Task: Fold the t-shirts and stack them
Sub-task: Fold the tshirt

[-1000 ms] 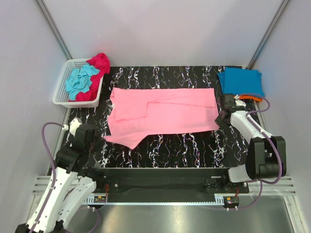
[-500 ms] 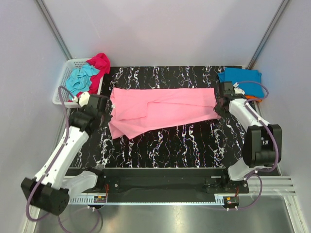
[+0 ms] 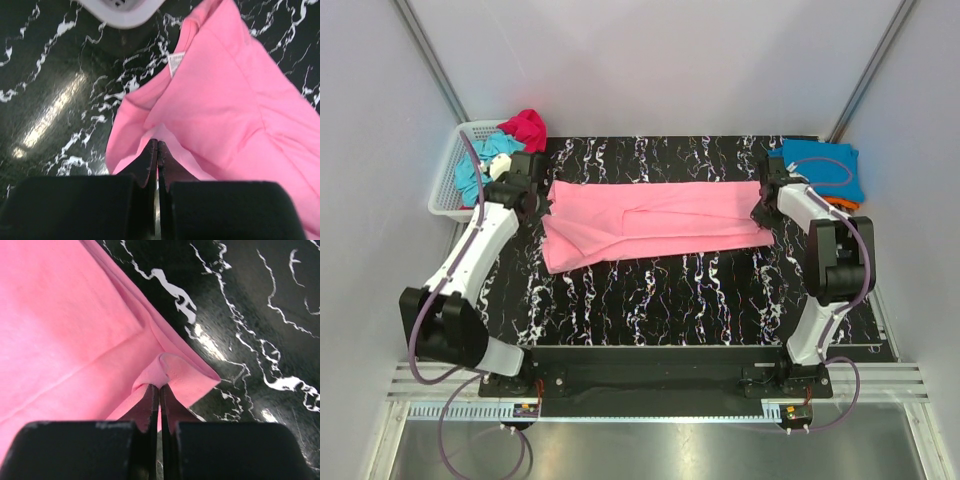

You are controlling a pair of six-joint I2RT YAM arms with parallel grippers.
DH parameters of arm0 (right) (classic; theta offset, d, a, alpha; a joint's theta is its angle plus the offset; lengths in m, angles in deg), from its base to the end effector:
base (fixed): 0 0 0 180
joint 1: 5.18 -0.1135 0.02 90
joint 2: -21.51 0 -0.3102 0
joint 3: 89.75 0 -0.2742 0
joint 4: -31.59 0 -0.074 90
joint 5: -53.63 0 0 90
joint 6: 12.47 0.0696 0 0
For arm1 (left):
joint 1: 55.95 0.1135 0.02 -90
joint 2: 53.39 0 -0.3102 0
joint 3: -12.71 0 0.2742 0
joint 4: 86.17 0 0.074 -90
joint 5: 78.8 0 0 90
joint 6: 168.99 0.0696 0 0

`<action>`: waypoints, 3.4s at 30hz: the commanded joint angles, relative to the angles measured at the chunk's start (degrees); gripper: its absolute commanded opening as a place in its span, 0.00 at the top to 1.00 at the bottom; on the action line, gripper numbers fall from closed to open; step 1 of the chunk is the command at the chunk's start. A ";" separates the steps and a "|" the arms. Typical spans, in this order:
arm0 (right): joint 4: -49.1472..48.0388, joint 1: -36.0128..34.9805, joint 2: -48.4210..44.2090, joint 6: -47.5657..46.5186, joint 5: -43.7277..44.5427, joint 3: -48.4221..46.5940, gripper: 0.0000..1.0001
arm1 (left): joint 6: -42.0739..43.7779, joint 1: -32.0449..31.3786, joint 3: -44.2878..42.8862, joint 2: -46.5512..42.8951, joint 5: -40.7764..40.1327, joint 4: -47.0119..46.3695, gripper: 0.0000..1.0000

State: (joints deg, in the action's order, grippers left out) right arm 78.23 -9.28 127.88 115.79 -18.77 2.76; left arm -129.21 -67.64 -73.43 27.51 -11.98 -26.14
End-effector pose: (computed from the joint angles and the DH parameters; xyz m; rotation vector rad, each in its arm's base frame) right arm 0.4254 0.0094 0.1947 0.8570 2.4884 -0.1735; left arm 0.3224 -0.0387 0.3321 -0.9454 2.2285 0.0306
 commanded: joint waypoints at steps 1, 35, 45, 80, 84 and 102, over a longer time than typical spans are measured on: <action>-1.92 0.41 2.08 -0.73 1.20 -4.68 1.00 | 2.66 1.40 -5.16 3.37 -1.26 -3.98 1.00; -9.12 -0.12 -1.67 -8.12 -9.43 -7.78 0.47 | 12.34 3.68 -12.02 28.34 2.35 -29.03 0.36; -9.21 -5.48 -7.14 -8.55 -10.49 0.57 0.48 | 7.95 0.70 -4.91 20.63 11.92 -21.39 0.36; -9.21 -7.42 -8.99 -8.73 -10.49 8.23 0.48 | 1.00 -10.20 -2.27 27.38 7.10 -13.82 0.89; -9.30 -7.42 -8.98 -8.47 -10.57 8.23 0.49 | 1.09 -10.29 -3.06 25.80 6.04 -13.04 1.00; -9.04 -7.42 -7.93 -8.29 -11.02 5.51 0.51 | 7.41 -10.20 -23.15 32.37 7.09 -10.92 1.00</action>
State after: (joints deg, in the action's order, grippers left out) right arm 69.84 -16.27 119.94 107.83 -29.98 11.06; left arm -124.86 -78.11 -89.93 54.77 -5.86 -35.86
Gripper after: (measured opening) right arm 0.491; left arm 0.009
